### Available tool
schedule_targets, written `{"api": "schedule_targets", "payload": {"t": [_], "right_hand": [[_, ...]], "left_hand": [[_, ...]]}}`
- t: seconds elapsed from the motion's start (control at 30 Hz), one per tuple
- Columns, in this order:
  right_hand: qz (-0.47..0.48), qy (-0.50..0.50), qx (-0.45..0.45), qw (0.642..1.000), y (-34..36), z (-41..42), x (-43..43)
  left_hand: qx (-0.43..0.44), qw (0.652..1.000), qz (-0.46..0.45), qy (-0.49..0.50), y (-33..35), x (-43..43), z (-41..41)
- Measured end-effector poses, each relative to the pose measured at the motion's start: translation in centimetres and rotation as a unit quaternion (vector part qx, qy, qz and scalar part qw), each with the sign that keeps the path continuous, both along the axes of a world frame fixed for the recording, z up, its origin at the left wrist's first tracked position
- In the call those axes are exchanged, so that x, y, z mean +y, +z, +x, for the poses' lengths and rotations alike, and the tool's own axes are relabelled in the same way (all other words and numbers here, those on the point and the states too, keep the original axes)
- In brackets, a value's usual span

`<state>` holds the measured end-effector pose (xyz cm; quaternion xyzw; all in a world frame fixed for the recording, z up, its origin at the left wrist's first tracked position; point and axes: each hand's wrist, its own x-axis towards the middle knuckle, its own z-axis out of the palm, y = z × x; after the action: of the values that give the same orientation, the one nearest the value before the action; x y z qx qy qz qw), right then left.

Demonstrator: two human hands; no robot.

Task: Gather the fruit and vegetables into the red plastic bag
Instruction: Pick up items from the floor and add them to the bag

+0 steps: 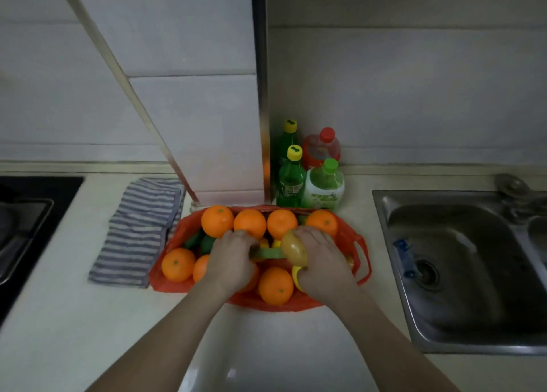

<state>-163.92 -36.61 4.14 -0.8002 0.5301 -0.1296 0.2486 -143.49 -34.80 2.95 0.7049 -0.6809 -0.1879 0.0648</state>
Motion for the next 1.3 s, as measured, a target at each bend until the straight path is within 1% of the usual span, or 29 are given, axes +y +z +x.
{"api": "schedule_targets", "payload": {"t": [0.13, 0.37, 0.53, 0.77, 1.1, 1.3], "right_hand": [[0.023, 0.013, 0.027, 0.999, -0.4, 0.8, -0.4], [0.029, 0.016, 0.029, 0.999, -2.2, 1.5, -0.7], [0.024, 0.004, 0.017, 1.0, -2.5, 1.6, -0.8], [0.026, -0.003, 0.028, 0.999, -2.1, 1.4, -0.3], [0.01, -0.01, 0.021, 1.0, -1.0, 0.8, 0.7], [-0.003, -0.011, 0.04, 0.999, 1.3, -0.1, 1.1]], "left_hand": [[0.026, 1.0, -0.007, -0.012, -1.4, -0.1, 0.3], [0.062, 0.998, -0.024, -0.019, -3.7, 0.0, 1.4], [0.082, 0.996, -0.035, -0.014, -3.9, -0.1, 1.6], [0.094, 0.994, -0.047, -0.019, -3.6, 0.0, 1.7], [0.078, 0.993, -0.082, -0.009, -0.7, 0.6, 2.1], [0.031, 0.995, -0.093, -0.022, 1.6, 1.7, 1.5]]}}
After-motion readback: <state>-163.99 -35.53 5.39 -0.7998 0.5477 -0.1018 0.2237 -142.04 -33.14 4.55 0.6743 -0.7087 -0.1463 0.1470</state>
